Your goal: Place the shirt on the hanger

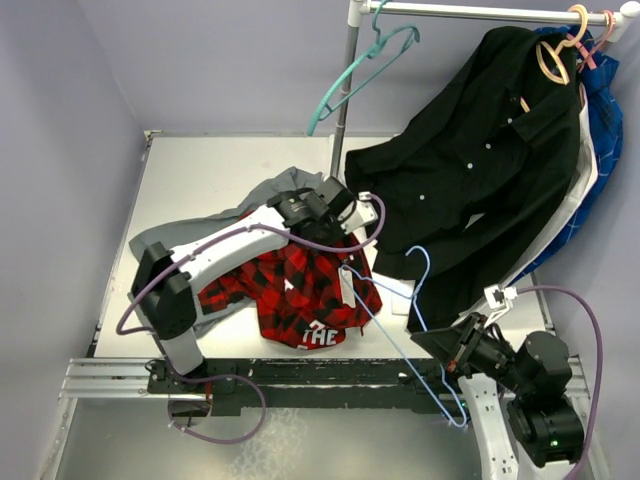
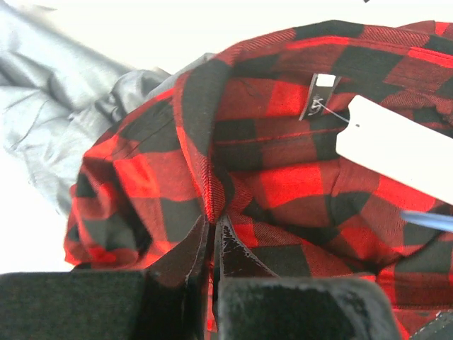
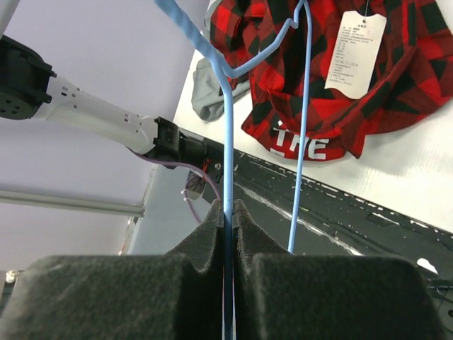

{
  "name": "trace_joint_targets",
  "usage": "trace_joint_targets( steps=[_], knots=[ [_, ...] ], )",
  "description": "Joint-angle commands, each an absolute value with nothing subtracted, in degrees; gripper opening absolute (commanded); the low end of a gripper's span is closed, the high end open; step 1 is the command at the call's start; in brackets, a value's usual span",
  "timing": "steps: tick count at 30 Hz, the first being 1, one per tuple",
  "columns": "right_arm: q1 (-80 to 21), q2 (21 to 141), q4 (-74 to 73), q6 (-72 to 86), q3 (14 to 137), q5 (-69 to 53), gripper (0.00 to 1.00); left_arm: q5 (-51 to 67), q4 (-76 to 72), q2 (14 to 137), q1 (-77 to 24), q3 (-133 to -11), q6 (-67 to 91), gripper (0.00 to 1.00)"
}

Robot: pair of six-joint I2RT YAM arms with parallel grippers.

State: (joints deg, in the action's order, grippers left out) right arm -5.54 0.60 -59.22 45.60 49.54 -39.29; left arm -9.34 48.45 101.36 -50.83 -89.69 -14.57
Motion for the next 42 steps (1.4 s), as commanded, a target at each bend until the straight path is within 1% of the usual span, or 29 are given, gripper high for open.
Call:
trace_joint_targets(
  steps=[1,8,13,19,25,34,42],
  knots=[
    [-5.14,1.54,-51.40,47.94,47.46,-42.84,0.00,-8.09,47.16,95.05,-49.22,-87.82,-14.42,0.03],
    [-4.92,6.30,-39.70,49.92,42.99,-42.22,0.00,-7.17,47.96,94.16,-47.79,-87.54,-14.25,0.03],
    [-4.92,11.53,-31.14,50.95,39.40,-42.98,0.00,-5.79,49.20,94.73,-47.50,-90.47,-14.27,0.04],
    [-5.11,17.90,-23.37,50.62,38.65,-42.22,0.00,-5.19,51.03,96.41,-47.47,-94.18,-13.98,0.03],
    [-5.81,18.65,-13.78,56.82,33.31,-41.29,0.00,-3.21,52.05,95.94,-47.33,-95.31,-13.65,0.03],
    [-6.82,22.88,-5.46,59.03,31.29,-38.94,0.00,-3.63,51.05,96.08,-46.93,-95.80,-14.75,0.04],
    [-9.51,30.12,3.20,58.38,30.40,-35.30,0.00,-3.94,50.92,97.60,-46.93,-100.29,-16.46,0.05]
  ],
)
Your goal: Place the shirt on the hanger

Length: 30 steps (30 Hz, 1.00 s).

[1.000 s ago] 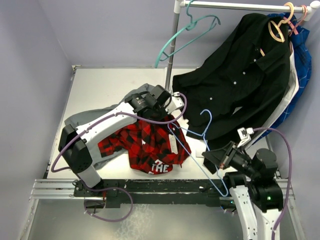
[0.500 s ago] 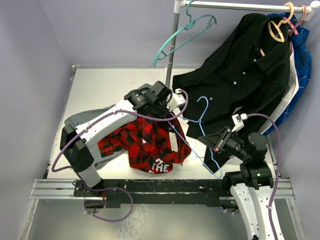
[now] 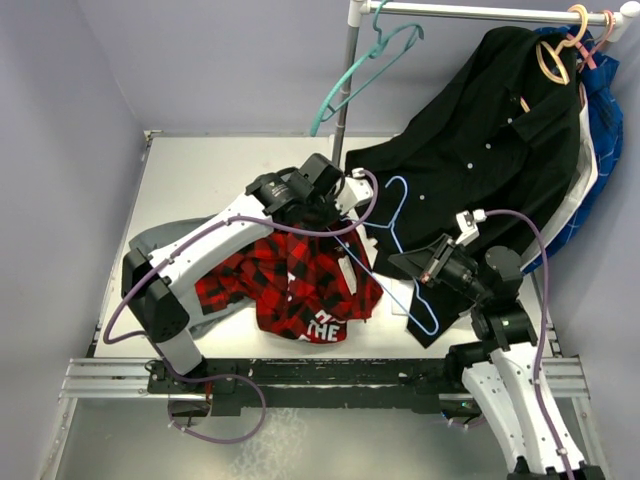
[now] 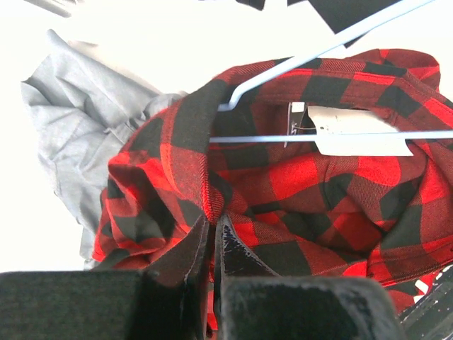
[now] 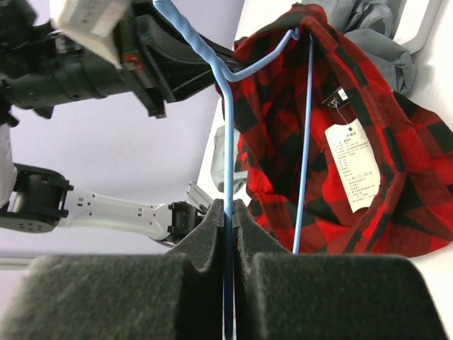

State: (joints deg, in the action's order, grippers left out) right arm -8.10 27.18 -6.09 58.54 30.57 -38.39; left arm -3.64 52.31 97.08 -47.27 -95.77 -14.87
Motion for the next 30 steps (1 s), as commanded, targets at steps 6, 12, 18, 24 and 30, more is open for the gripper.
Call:
trace_joint_targets(
  steps=[6,12,18,24,30],
  knots=[
    [-10.63,32.55,10.09,59.22,30.45,-33.22,0.00,-3.77,51.88,98.66,-46.97,-102.24,-16.71,0.05],
    [-14.87,35.48,20.90,64.86,26.63,-30.75,0.00,-4.53,51.45,99.39,-46.94,-102.35,-17.22,0.06],
    [-21.65,39.66,26.13,65.71,25.74,-27.03,0.00,-5.81,51.05,100.16,-46.94,-103.64,-17.88,0.06],
    [-22.85,42.51,28.48,65.64,25.61,-25.92,0.00,-6.06,51.39,100.33,-46.93,-104.60,-18.06,0.06],
    [-22.85,44.93,32.65,65.98,23.49,-23.49,0.00,-2.87,52.91,98.85,-47.02,-104.55,-16.63,0.06]
  ],
)
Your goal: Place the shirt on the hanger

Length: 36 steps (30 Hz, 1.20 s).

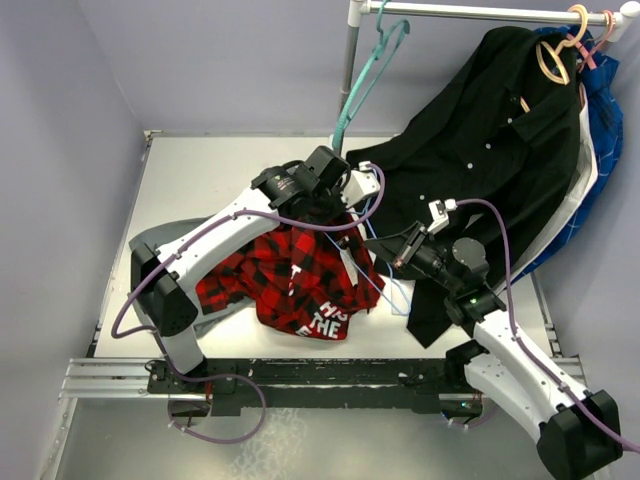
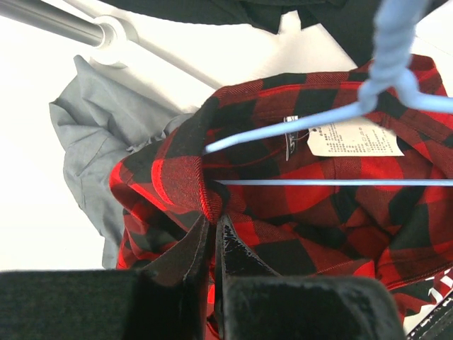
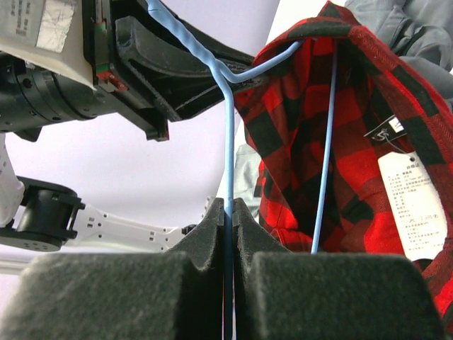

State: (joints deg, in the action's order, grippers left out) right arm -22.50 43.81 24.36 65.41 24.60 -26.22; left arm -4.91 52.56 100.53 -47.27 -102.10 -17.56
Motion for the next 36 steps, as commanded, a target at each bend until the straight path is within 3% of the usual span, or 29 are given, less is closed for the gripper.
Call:
trace_joint_targets(
  steps=[1,14,36],
  knots=[
    [-22.85,45.56,34.00,66.24,22.94,-23.23,0.00,-2.37,53.11,98.39,-47.02,-104.39,-16.41,0.06],
    [-24.87,58.97,51.58,69.46,20.98,-22.67,0.00,0.60,52.29,95.17,-47.02,-100.54,-16.48,0.07],
    [-25.75,75.59,64.03,68.62,24.92,-23.14,0.00,4.01,52.94,94.72,-47.01,-100.57,-15.99,0.09]
  ],
)
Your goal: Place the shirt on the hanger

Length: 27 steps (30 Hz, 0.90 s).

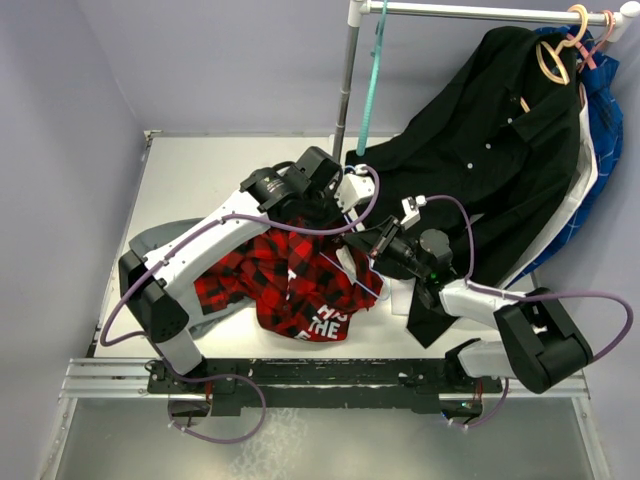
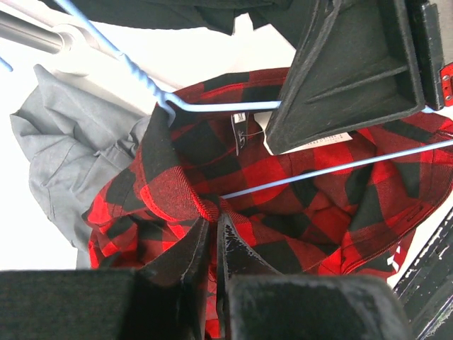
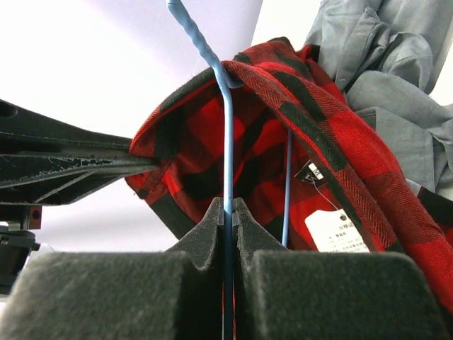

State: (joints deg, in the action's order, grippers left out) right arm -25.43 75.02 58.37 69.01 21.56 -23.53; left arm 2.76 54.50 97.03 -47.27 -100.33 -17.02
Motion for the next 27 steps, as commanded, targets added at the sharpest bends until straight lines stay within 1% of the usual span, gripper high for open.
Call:
trace_joint_targets(
  steps=[1,2,3,5,6,7,9,10,11,12,14,17,21,24,27],
  knots=[
    [-25.82,75.73,63.97,68.36,25.19,-23.20,0.00,4.03,52.96,95.10,-47.02,-100.51,-16.05,0.10],
    [-25.80,75.76,63.75,67.95,25.48,-23.20,0.00,4.27,53.06,95.54,-47.02,-100.50,-16.15,0.14],
    [-25.79,75.67,63.65,67.50,25.69,-23.20,0.00,4.48,53.31,95.89,-46.98,-100.40,-16.33,0.25],
    [-25.85,75.25,62.84,65.80,25.83,-23.33,0.00,4.88,54.04,96.16,-46.98,-100.48,-16.96,0.85],
    [-25.80,74.88,62.47,65.17,25.65,-23.41,0.00,4.85,53.79,95.21,-46.49,-100.35,-17.89,0.94],
    [-25.81,74.53,62.40,64.79,25.28,-23.60,0.00,5.78,52.67,93.52,-45.21,-100.00,-19.29,0.97],
    [-25.77,74.15,62.69,64.69,24.40,-23.80,0.00,12.80,45.98,87.83,-38.03,-96.94,-22.09,0.99],
    [-25.75,74.10,63.43,64.62,23.76,-23.71,0.00,21.31,38.28,84.26,-30.95,-92.25,-22.77,1.00],
    [-25.75,74.09,63.76,64.72,23.45,-23.68,0.00,28.39,34.91,82.10,-25.28,-89.78,-23.12,0.99],
    [-25.76,74.08,64.09,64.67,23.17,-23.61,0.00,33.62,33.05,82.21,-20.98,-89.69,-23.90,0.99],
    [-25.75,74.16,64.26,64.47,22.75,-23.69,0.00,40.01,34.55,84.94,-16.78,-90.73,-27.24,1.00],
    [-25.75,74.80,64.80,64.49,22.66,-23.80,0.00,46.92,37.61,88.13,-15.85,-90.02,-37.21,1.00],
    [-25.77,75.70,66.30,64.86,22.58,-23.83,0.00,56.53,35.95,88.45,-15.82,-86.34,-46.41,0.99],
    [-25.81,76.17,66.87,64.67,22.78,-23.90,0.00,63.24,41.59,92.38,-15.81,-89.34,-53.66,1.00],
    [-25.83,75.84,66.82,63.59,22.91,-24.45,0.00,66.74,45.73,97.24,-15.85,-93.00,-58.31,1.00]
  ],
)
